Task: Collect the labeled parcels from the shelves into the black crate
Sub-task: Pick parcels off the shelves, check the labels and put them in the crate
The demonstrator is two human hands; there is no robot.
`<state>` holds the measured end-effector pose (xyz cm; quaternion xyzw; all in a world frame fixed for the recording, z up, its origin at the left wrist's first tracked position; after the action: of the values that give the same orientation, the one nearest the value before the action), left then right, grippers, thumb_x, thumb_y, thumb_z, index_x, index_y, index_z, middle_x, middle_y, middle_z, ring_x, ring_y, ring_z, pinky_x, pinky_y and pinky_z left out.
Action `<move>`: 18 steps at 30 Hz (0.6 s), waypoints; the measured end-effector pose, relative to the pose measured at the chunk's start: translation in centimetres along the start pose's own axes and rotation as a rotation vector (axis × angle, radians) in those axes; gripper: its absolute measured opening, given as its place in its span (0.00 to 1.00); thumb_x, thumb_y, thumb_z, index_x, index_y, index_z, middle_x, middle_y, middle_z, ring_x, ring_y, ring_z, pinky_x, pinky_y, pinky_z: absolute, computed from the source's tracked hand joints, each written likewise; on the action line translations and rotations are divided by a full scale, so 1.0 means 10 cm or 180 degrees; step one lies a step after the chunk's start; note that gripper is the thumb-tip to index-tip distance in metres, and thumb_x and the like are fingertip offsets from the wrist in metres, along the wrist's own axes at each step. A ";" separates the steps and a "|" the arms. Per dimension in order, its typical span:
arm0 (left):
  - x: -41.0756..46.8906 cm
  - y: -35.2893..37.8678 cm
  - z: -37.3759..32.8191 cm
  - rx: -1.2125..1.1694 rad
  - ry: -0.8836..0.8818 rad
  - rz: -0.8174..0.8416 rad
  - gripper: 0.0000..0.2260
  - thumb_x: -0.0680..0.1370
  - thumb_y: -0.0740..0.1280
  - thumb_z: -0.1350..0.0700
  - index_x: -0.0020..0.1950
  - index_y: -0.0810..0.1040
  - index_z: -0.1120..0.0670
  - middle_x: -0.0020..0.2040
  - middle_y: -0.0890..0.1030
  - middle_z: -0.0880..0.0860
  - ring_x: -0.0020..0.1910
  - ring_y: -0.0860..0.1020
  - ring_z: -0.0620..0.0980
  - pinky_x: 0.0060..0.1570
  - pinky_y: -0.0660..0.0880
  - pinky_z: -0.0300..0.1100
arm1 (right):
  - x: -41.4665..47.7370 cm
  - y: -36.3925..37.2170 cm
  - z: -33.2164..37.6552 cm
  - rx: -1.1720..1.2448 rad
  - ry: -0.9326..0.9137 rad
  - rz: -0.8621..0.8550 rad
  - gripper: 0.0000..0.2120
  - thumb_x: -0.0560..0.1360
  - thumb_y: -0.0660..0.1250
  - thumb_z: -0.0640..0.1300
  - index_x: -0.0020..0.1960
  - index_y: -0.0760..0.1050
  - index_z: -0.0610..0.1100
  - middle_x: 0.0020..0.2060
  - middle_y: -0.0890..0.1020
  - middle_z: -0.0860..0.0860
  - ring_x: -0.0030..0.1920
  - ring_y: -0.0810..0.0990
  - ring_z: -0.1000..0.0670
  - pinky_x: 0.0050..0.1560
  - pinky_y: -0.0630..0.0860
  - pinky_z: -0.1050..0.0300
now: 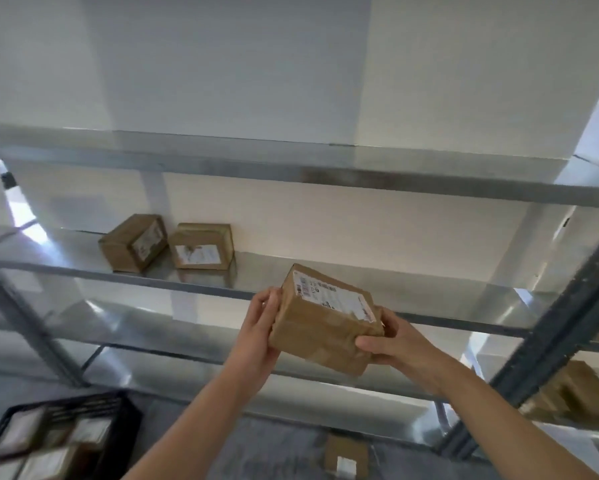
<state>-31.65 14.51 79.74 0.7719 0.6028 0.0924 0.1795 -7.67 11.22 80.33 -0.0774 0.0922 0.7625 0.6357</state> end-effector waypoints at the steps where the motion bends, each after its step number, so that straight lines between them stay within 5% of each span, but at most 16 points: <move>1: -0.05 -0.18 -0.05 -0.0044 0.0028 0.0001 0.18 0.82 0.57 0.43 0.68 0.71 0.49 0.65 0.78 0.57 0.63 0.78 0.58 0.66 0.72 0.59 | 0.10 0.19 0.00 -0.0030 -0.0028 -0.0015 0.45 0.52 0.85 0.52 0.63 0.68 0.45 0.61 0.78 0.45 0.56 0.83 0.45 0.55 0.81 0.45; 4: -0.24 -0.70 -0.21 -0.0285 0.0095 0.0107 0.32 0.75 0.64 0.33 0.75 0.66 0.47 0.70 0.74 0.57 0.69 0.74 0.59 0.67 0.71 0.58 | 0.33 0.80 0.04 -0.0135 -0.0268 -0.0094 0.47 0.50 0.86 0.55 0.61 0.62 0.53 0.63 0.72 0.50 0.58 0.80 0.46 0.56 0.81 0.45; 9: -0.55 -1.40 -0.43 -0.0681 0.0247 -0.0181 0.39 0.68 0.79 0.48 0.75 0.66 0.52 0.68 0.76 0.59 0.67 0.75 0.58 0.57 0.78 0.46 | 0.63 1.70 0.17 -0.0866 -0.0420 0.0164 0.56 0.59 0.84 0.50 0.73 0.50 0.66 0.63 0.69 0.63 0.56 0.79 0.51 0.57 0.79 0.53; 12: -0.71 -1.82 -0.49 -0.0986 0.0400 -0.0709 0.32 0.70 0.78 0.56 0.72 0.70 0.52 0.66 0.77 0.60 0.64 0.78 0.59 0.58 0.79 0.52 | 0.78 2.13 0.21 -0.1133 -0.0363 0.0457 0.50 0.60 0.81 0.60 0.73 0.56 0.63 0.64 0.71 0.63 0.58 0.78 0.52 0.52 0.78 0.59; 15: -0.89 -2.22 -0.56 -0.1158 0.0481 -0.1223 0.27 0.74 0.71 0.61 0.71 0.67 0.49 0.63 0.80 0.59 0.61 0.80 0.60 0.60 0.76 0.59 | 0.93 2.59 0.20 -0.1036 -0.0150 0.0686 0.38 0.66 0.69 0.71 0.72 0.66 0.58 0.65 0.74 0.55 0.61 0.78 0.52 0.61 0.79 0.53; 18: -1.09 -2.55 -0.62 -0.1182 0.0557 -0.1394 0.28 0.75 0.69 0.60 0.72 0.64 0.47 0.63 0.81 0.58 0.62 0.79 0.61 0.64 0.72 0.65 | 1.06 3.11 0.13 -0.1092 -0.0136 0.0632 0.25 0.72 0.65 0.67 0.64 0.76 0.56 0.61 0.75 0.49 0.58 0.81 0.53 0.61 0.79 0.54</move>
<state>-59.54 10.33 76.31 0.5667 0.7409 0.2262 0.2807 -40.15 16.26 80.43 -0.1588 -0.0454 0.8275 0.5366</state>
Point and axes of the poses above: each hand's wrist, its own x-axis towards the middle knuckle, its own y-axis out of the palm, z = x × y, the point moved 2 cm from there along x, towards the middle knuckle
